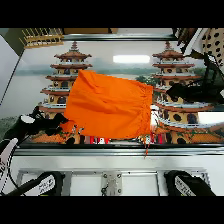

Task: Fold the clothes and pants, and hang the long-sleeved shirts on hangers.

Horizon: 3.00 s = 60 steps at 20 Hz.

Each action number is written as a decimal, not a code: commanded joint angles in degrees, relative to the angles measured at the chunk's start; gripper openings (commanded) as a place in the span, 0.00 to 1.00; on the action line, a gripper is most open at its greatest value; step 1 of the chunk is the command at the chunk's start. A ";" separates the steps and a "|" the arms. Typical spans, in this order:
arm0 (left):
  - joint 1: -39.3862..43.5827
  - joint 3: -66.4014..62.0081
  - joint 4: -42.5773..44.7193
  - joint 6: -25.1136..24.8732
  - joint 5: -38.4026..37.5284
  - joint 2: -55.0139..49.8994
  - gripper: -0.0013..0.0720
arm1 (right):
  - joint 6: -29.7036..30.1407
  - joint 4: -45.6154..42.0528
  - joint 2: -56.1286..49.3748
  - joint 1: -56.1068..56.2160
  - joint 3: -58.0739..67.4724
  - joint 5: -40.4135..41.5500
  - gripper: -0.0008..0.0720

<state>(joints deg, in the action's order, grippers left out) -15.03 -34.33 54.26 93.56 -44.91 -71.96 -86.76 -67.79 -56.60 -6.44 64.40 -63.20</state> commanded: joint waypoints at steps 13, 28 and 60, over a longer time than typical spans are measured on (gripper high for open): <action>2.78 -3.34 -1.33 -5.31 -2.34 3.91 0.03 | -3.63 20.24 -2.45 0.26 -39.95 16.52 0.86; 0.90 -7.28 -1.40 -5.29 -2.36 6.51 0.03 | 6.21 17.94 -6.12 10.97 -32.30 23.89 0.03; 11.96 -59.49 -4.94 -4.59 -5.42 -14.86 0.03 | -14.82 1.97 -21.66 8.68 20.11 -12.35 0.03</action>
<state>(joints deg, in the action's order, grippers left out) -6.39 -93.67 49.82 88.66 -53.21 -78.02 -104.09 -66.06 -68.20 2.26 84.33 -82.48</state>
